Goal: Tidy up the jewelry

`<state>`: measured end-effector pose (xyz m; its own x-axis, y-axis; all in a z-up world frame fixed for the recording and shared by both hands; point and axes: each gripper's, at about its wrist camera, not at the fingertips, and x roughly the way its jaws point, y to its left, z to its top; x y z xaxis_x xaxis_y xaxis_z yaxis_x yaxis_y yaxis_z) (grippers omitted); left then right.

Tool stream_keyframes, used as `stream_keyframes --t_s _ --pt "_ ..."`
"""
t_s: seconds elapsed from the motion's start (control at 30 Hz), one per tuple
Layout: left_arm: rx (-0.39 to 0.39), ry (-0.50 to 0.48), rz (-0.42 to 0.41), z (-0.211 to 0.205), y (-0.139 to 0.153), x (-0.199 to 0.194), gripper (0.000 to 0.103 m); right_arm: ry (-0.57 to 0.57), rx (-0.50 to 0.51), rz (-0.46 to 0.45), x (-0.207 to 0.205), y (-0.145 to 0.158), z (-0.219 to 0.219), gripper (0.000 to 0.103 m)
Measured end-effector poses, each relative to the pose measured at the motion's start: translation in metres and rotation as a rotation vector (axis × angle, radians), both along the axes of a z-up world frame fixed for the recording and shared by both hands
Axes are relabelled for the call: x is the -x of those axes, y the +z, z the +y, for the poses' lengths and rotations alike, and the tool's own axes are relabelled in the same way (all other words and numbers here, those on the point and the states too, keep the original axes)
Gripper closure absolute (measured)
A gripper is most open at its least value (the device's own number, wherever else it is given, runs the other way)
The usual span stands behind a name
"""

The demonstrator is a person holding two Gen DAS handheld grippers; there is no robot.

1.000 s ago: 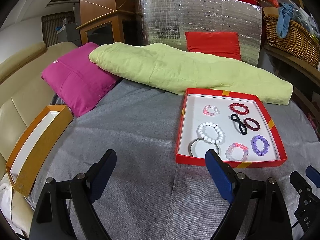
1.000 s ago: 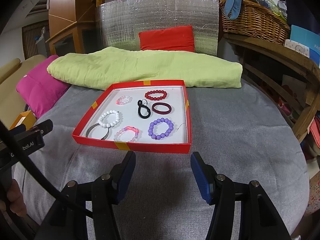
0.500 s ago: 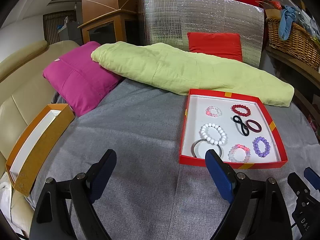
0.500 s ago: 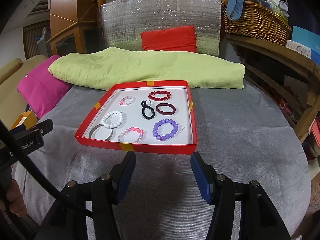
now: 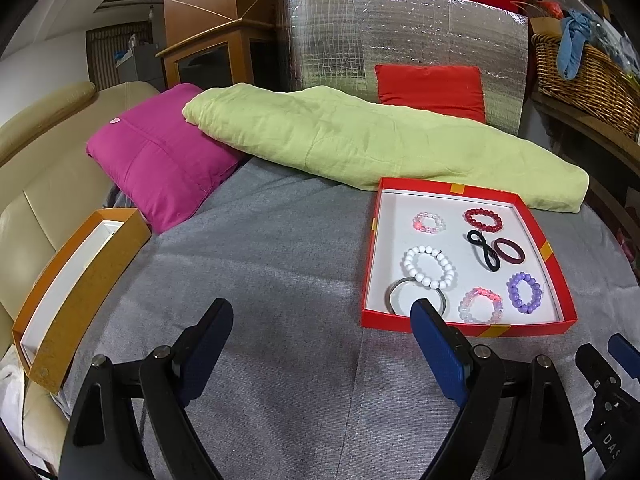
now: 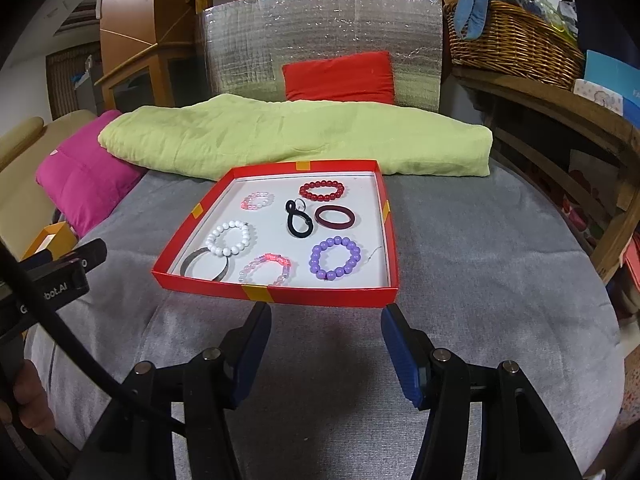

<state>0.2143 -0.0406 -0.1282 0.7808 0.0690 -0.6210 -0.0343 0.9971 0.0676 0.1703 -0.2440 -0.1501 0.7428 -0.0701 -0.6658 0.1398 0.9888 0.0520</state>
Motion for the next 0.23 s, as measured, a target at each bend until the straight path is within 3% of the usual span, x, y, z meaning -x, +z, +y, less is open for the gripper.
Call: stream_keyframes --t_s 0.23 --pt "-0.002 0.005 -0.022 0.008 -0.002 -0.005 0.012 -0.023 -0.003 -0.024 0.002 0.003 -0.018 0.042"
